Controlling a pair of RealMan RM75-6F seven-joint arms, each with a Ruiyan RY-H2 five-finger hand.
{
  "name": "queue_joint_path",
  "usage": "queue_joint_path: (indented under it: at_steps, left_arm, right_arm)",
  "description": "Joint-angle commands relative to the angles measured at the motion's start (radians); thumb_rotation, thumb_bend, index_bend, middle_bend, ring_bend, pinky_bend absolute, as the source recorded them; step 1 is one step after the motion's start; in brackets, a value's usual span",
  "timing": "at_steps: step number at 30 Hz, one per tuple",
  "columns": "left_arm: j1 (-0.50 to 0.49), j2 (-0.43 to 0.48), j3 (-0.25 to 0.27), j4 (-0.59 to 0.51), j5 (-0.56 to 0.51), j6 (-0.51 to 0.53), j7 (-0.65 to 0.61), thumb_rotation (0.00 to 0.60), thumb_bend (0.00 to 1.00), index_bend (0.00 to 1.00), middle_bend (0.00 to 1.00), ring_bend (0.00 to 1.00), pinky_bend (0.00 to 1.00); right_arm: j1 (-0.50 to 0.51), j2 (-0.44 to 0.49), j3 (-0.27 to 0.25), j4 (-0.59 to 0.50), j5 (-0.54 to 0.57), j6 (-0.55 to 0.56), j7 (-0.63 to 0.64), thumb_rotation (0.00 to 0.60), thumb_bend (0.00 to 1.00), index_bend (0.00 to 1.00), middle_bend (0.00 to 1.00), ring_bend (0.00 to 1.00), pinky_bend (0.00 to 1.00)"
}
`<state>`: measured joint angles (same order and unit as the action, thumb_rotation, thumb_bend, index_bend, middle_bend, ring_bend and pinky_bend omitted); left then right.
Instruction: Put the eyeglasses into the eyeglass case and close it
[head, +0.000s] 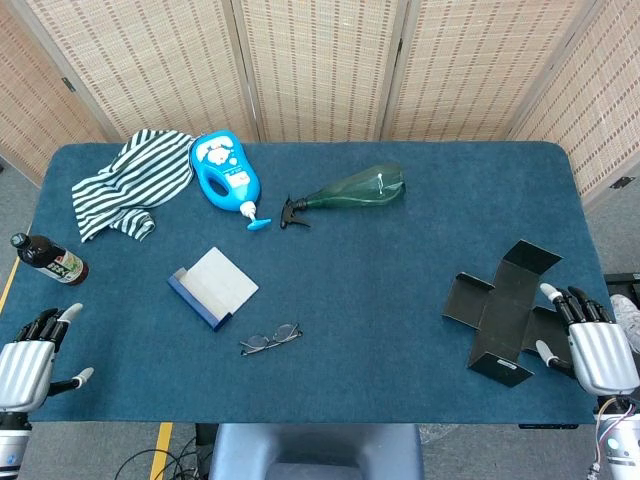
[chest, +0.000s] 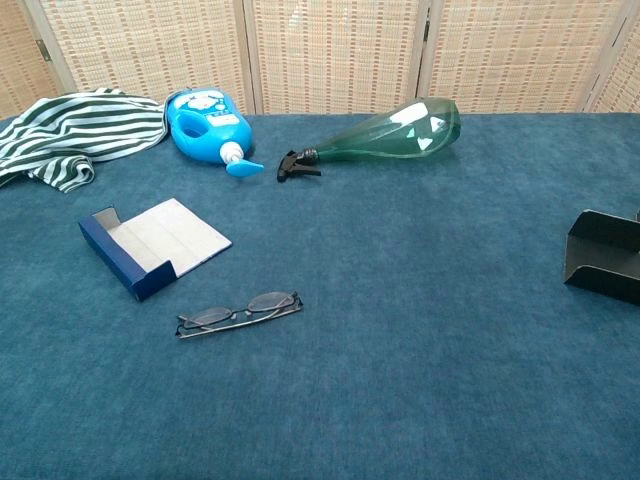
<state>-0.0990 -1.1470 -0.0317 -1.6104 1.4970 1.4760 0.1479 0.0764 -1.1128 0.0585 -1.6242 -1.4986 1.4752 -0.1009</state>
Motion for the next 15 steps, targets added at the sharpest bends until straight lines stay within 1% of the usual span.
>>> queue_joint_path:
  at_steps: [1,6,12,14,15]
  left_arm:
    - [0.001,-0.004,-0.001,0.003,0.003,0.005,-0.001,0.6,0.17,0.15,0.24,0.16,0.29]
    - [-0.002,-0.002,-0.002,0.006,0.012,0.007,-0.006,0.6,0.17,0.15,0.24,0.16,0.29]
    - [-0.017,-0.007,-0.018,0.015,0.029,0.018,-0.015,0.6,0.17,0.15,0.24,0.18,0.29]
    - [-0.029,-0.008,-0.026,0.021,0.051,0.025,-0.026,0.6,0.17,0.15,0.24,0.23,0.31]
    - [-0.037,-0.008,-0.03,0.024,0.062,0.027,-0.034,0.6,0.17,0.15,0.26,0.27,0.35]
  right_arm:
    - [0.0,0.002,-0.001,-0.001,-0.005,0.002,0.002,0.6,0.28,0.1,0.18,0.15,0.21]
    - [-0.007,0.008,-0.003,-0.003,-0.009,0.013,0.006,0.6,0.28,0.1,0.18,0.15,0.21]
    - [-0.013,0.013,0.0,-0.006,-0.011,0.029,0.006,0.6,0.28,0.1,0.18,0.15,0.21]
    - [-0.012,0.015,0.002,-0.009,-0.011,0.029,0.0,0.6,0.28,0.1,0.18,0.15,0.21]
    - [-0.011,0.016,0.003,-0.01,-0.012,0.029,-0.002,0.6,0.28,0.1,0.18,0.15,0.21]
